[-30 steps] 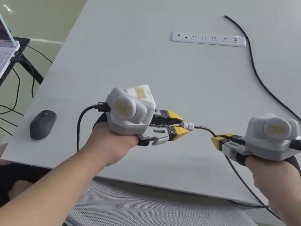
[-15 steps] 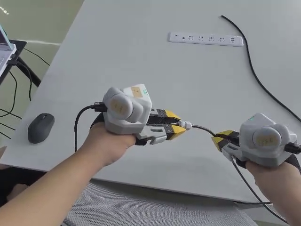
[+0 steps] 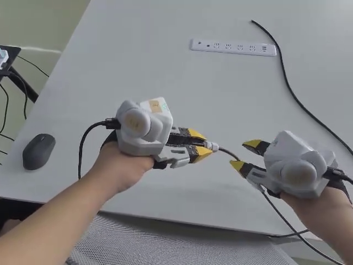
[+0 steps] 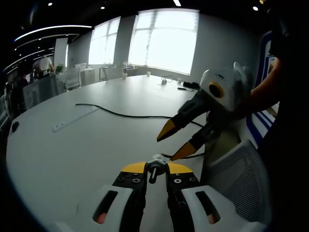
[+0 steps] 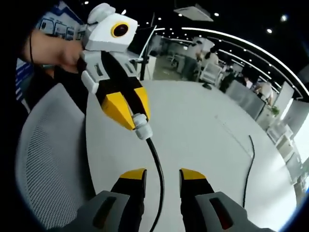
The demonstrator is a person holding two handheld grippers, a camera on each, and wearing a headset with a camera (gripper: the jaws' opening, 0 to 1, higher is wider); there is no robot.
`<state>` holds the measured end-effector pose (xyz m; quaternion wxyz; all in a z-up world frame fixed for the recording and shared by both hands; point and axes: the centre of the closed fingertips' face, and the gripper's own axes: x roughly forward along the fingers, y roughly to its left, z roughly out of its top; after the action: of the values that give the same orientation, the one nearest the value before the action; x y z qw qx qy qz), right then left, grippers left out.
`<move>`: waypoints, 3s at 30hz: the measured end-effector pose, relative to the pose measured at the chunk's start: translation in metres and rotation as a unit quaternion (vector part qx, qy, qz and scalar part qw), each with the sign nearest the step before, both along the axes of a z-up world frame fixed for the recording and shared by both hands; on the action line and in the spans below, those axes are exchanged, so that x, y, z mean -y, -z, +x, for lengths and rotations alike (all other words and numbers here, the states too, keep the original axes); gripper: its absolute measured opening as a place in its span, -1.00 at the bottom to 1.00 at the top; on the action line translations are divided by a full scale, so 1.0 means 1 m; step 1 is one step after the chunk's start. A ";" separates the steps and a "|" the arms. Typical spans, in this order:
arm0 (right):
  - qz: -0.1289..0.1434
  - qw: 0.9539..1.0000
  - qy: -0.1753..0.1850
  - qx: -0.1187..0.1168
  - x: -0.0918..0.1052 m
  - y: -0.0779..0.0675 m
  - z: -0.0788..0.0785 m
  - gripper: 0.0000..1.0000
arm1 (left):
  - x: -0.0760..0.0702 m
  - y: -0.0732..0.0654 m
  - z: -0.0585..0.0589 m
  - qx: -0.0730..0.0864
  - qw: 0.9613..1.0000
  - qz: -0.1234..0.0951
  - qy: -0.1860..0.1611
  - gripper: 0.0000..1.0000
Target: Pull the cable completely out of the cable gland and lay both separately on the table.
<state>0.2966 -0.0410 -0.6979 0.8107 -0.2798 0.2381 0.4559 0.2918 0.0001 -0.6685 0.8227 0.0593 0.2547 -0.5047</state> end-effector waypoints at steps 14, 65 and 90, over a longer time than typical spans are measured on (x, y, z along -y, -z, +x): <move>-0.008 0.998 -0.052 0.033 -0.032 -0.004 -0.005 -0.77 | 0.001 -0.001 -0.005 -0.006 1.000 -0.002 0.001 -0.70; 0.006 0.996 0.083 -0.041 0.027 0.019 0.010 -1.00 | 0.001 -0.011 -0.004 0.000 1.000 -0.020 -0.001 -0.70; -0.009 0.993 0.110 -0.040 0.011 0.002 0.030 -1.00 | -0.022 0.002 -0.020 -0.016 0.999 -0.041 -0.007 -0.69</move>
<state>0.3263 -0.0523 -0.6995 0.8432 -0.2408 0.3042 0.3722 0.2713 0.0224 -0.6708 0.8236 0.0162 0.2473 -0.5101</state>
